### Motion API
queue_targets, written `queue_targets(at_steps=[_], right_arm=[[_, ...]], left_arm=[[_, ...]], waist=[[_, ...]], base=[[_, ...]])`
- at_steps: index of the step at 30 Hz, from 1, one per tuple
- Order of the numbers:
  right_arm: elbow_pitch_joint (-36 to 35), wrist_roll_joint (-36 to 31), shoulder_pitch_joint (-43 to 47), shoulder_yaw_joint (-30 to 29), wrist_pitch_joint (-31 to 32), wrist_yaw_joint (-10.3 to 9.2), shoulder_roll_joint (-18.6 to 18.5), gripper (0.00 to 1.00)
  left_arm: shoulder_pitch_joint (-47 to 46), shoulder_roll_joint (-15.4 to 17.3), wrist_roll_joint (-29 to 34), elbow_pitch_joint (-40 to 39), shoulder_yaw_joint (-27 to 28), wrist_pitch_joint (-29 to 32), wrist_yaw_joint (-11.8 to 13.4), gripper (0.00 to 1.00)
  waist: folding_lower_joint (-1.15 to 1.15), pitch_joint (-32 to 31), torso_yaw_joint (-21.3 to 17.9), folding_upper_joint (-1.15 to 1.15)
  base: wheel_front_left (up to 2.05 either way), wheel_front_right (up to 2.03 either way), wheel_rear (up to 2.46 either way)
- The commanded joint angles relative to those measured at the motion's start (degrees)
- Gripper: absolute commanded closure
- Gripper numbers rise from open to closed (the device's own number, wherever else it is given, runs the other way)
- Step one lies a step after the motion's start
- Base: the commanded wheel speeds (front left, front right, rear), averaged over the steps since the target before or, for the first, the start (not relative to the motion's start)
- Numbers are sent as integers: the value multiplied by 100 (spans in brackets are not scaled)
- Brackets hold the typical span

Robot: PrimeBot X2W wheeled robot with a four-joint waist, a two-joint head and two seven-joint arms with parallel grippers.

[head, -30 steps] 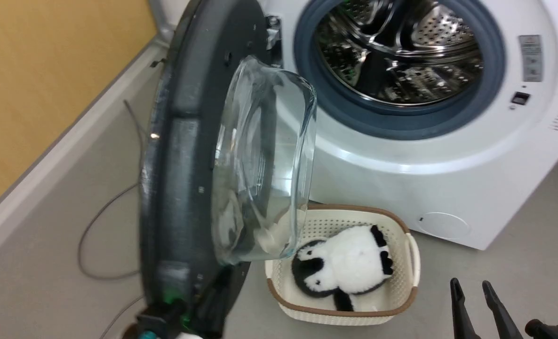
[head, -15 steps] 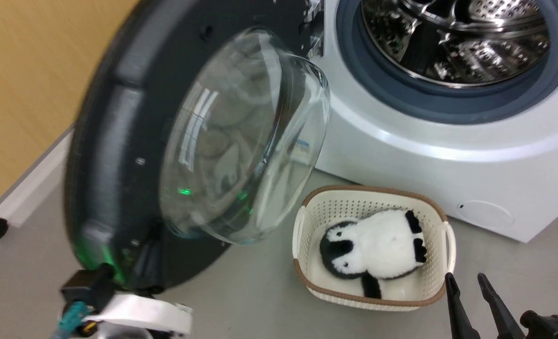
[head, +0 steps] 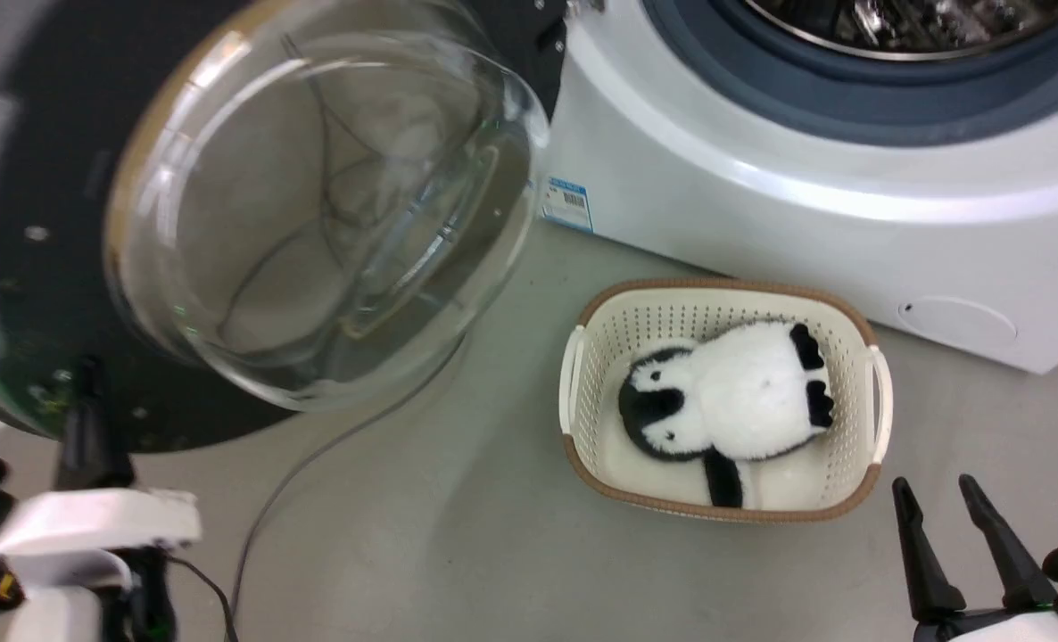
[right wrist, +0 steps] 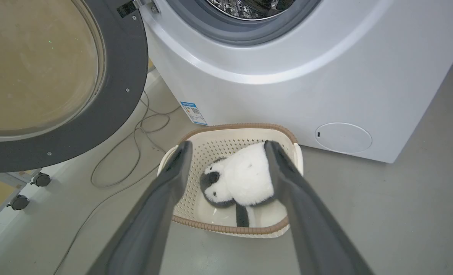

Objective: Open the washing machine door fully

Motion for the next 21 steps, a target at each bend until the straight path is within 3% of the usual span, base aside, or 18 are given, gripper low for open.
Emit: queue_targets(at_steps=[1, 12, 21], right_arm=[[-56, -44, -89, -20, 28, -4, -47, 0], [-381, -92, -167, -138, 234, -4, -153, 0], [-540, -122, -247, -188, 307, -4, -195, 0]], left_arm=[[-159, 27, -48, 32, 112, -30, -33, 100], [-1068, 450, -205, 868, 1185, -32, -410, 100], [-1715, 828, -31, 1795, 1314, -32, -710, 100]], waist=[[-1, 144, -84, 0], [-1, 589, -333, 0], [-1, 842, -367, 0]], base=[[0, 0, 0], [0, 0, 0], [0, 0, 0]])
